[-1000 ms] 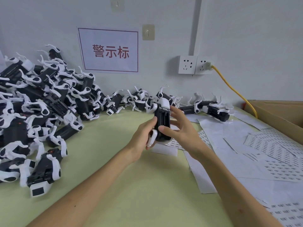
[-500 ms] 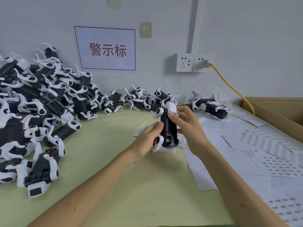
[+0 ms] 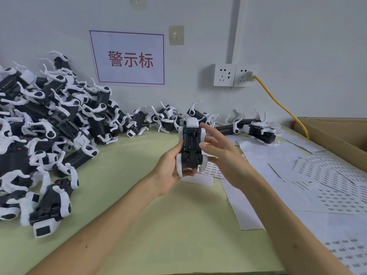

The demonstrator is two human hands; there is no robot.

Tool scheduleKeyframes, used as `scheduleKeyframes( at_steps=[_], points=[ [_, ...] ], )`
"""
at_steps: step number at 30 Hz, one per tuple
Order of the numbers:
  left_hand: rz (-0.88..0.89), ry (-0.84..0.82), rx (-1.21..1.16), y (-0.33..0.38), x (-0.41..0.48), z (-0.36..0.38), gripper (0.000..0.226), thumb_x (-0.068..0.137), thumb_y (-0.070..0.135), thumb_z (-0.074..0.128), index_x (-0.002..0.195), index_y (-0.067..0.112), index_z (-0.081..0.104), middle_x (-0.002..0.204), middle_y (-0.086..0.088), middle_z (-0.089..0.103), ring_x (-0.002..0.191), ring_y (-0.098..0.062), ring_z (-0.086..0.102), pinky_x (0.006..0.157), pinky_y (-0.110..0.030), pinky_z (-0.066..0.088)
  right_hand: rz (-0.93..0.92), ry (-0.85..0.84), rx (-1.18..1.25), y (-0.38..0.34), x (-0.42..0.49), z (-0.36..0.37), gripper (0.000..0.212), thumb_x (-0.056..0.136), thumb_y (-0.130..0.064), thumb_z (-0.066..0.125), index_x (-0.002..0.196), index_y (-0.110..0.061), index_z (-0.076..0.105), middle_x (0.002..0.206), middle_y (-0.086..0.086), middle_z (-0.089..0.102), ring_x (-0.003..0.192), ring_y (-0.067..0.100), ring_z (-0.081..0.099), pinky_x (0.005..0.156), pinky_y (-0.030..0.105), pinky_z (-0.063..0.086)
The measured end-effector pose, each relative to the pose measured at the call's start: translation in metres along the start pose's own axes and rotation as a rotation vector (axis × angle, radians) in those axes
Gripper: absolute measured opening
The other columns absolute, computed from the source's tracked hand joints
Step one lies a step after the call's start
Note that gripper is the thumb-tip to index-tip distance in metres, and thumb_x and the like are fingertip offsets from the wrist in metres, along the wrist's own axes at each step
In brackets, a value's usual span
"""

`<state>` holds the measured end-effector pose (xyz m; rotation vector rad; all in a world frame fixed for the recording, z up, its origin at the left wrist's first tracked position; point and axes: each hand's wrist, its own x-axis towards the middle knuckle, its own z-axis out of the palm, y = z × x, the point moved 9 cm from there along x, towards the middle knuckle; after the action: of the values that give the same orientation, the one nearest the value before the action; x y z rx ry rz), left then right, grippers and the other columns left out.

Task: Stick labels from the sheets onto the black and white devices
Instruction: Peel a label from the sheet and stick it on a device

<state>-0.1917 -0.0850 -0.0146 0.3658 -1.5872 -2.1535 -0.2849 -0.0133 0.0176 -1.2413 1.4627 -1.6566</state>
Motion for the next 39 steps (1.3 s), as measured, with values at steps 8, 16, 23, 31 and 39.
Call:
scheduleKeyframes(
  at_steps=[8, 16, 23, 31, 39],
  points=[
    [-0.044, 0.018, 0.069, -0.006, 0.0, -0.002, 0.063, 0.101, 0.064, 0.031, 0.135, 0.024, 0.065, 0.092, -0.003, 0.074, 0.071, -0.018, 0.067, 0.07, -0.032, 0.049, -0.023, 0.002, -0.04, 0.0, 0.0, 0.0, 0.076, 0.077, -0.02, 0.076, 0.147, -0.032, 0.048, 0.129, 0.003, 0.068, 0.122, 0.025, 0.062, 0.109, 0.054, 0.047],
    [-0.035, -0.011, 0.196, -0.004, -0.003, 0.002, 0.06, 0.105, 0.057, 0.031, 0.135, 0.019, 0.065, 0.102, -0.038, 0.06, 0.085, -0.023, 0.069, 0.077, -0.033, 0.047, -0.075, 0.114, -0.207, -0.002, -0.002, -0.003, 0.07, 0.077, -0.04, 0.085, 0.138, -0.039, 0.048, 0.12, -0.006, 0.065, 0.103, -0.007, 0.062, 0.075, 0.013, 0.051],
    [-0.087, 0.025, 0.063, -0.009, -0.002, -0.002, 0.047, 0.097, 0.064, 0.044, 0.111, 0.036, 0.079, 0.111, -0.004, 0.076, 0.093, -0.016, 0.073, 0.077, -0.033, 0.049, -0.088, 0.075, -0.185, 0.0, 0.001, 0.007, 0.034, 0.104, -0.039, 0.054, 0.136, -0.047, 0.048, 0.121, -0.001, 0.064, 0.1, -0.004, 0.066, 0.083, 0.013, 0.051],
    [-0.095, -0.033, 0.123, -0.007, -0.004, 0.0, 0.052, 0.087, 0.07, 0.051, 0.113, 0.035, 0.079, 0.126, -0.011, 0.071, 0.096, -0.015, 0.07, 0.08, -0.032, 0.047, -0.098, 0.166, -0.175, -0.003, -0.001, -0.002, 0.02, 0.108, -0.028, 0.048, 0.121, -0.041, 0.055, 0.106, -0.001, 0.065, 0.085, -0.001, 0.065, 0.07, 0.015, 0.053],
    [-0.075, -0.04, 0.106, -0.006, -0.002, 0.005, 0.046, 0.083, 0.058, 0.068, 0.112, 0.025, 0.08, 0.127, -0.019, 0.07, 0.105, -0.025, 0.072, 0.099, -0.043, 0.058, -0.127, 0.321, -0.364, -0.007, -0.001, -0.021, 0.028, 0.107, -0.014, 0.043, 0.121, -0.023, 0.067, 0.102, -0.006, 0.07, 0.079, 0.001, 0.065, 0.067, 0.011, 0.045]
  ],
)
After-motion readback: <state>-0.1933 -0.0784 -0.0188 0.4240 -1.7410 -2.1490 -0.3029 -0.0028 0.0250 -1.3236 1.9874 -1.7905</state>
